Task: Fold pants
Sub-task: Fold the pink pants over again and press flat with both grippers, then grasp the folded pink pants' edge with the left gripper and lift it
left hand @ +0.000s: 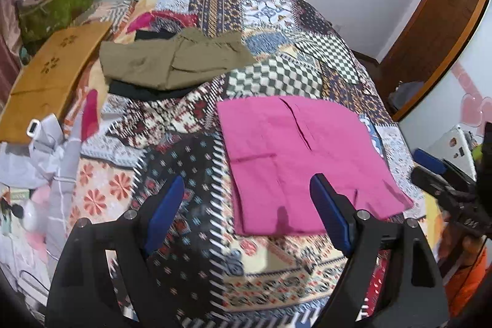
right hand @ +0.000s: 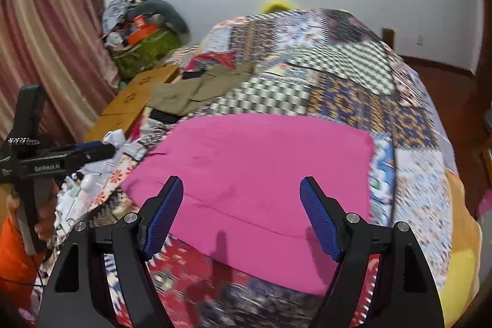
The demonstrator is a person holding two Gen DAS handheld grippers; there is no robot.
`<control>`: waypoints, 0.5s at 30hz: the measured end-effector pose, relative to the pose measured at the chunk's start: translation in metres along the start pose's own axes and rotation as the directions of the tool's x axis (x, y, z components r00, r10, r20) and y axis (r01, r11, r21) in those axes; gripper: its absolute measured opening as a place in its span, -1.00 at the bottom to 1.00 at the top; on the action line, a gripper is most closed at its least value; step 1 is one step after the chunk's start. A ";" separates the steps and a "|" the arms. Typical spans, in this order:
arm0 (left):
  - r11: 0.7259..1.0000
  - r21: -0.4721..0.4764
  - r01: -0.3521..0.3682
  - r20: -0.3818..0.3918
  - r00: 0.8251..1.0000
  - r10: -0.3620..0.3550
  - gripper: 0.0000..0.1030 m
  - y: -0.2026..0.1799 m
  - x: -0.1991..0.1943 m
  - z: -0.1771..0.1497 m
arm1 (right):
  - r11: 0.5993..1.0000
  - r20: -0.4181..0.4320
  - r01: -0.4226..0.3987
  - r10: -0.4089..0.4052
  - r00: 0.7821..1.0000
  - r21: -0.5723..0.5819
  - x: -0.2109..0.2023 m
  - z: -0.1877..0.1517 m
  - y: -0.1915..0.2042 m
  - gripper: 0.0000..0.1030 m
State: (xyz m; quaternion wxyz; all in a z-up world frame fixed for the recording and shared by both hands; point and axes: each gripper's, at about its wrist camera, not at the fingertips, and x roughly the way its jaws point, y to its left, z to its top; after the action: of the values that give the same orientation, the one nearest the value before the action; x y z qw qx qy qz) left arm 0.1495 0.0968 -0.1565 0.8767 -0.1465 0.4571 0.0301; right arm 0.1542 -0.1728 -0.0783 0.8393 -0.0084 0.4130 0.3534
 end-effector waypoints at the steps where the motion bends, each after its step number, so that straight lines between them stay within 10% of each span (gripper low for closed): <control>1: 1.000 -0.006 0.014 -0.017 1.000 -0.014 0.63 -0.001 0.002 -0.005 | 1.000 -0.004 -0.004 0.004 1.000 -0.012 0.004 0.000 0.005 0.46; 9: 0.988 -0.089 0.128 -0.132 0.981 -0.139 0.63 -0.002 0.021 -0.033 | 0.998 -0.141 0.000 -0.009 0.990 -0.066 0.059 -0.018 0.020 0.46; 15: 0.944 -0.202 0.261 -0.190 0.935 -0.299 0.61 -0.003 0.038 -0.041 | 0.995 -0.196 0.005 -0.024 0.980 -0.098 0.065 -0.031 0.020 0.46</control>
State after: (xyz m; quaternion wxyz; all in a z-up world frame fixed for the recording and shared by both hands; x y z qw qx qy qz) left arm 0.1395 0.0795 -0.2085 0.8005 -0.2886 0.5204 -0.0719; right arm 0.1477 -0.1292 -0.1391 0.7956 -0.0872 0.4763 0.3642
